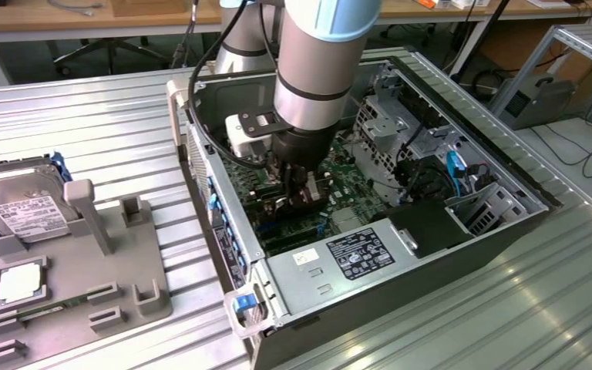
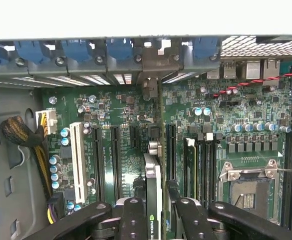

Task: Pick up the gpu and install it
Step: 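Insert the gpu into the slot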

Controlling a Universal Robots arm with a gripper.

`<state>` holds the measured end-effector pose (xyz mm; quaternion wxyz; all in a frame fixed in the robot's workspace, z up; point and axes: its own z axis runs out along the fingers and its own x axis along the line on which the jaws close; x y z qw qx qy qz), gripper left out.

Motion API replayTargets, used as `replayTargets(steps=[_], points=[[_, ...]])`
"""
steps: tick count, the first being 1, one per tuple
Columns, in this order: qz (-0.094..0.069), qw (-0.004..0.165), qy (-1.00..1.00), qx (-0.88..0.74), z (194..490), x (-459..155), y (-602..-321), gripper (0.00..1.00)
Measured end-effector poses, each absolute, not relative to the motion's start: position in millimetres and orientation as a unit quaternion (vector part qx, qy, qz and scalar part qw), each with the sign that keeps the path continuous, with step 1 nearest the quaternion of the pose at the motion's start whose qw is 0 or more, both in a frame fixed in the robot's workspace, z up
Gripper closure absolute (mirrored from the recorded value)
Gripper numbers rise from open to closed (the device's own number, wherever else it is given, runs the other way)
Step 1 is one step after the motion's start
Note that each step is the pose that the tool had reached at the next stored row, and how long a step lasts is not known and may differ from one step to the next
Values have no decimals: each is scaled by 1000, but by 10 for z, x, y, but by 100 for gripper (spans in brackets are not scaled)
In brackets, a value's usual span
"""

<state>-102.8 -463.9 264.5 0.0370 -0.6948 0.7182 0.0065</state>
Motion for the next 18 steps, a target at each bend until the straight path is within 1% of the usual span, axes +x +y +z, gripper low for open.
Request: replayTargets(steps=[1, 2, 3, 5, 11, 18], points=[[6, 37, 718, -695, 2645, -1028, -4639, 66], [6, 37, 718, -695, 2646, -1027, -4640, 60], [6, 37, 718, -695, 2646, -1027, -4640, 48], [6, 37, 718, -695, 2646, -1027, -4640, 36], [6, 37, 718, -695, 2675, -1027, -4640, 36], [6, 37, 718, -695, 2977, -1027, -4636, 36]])
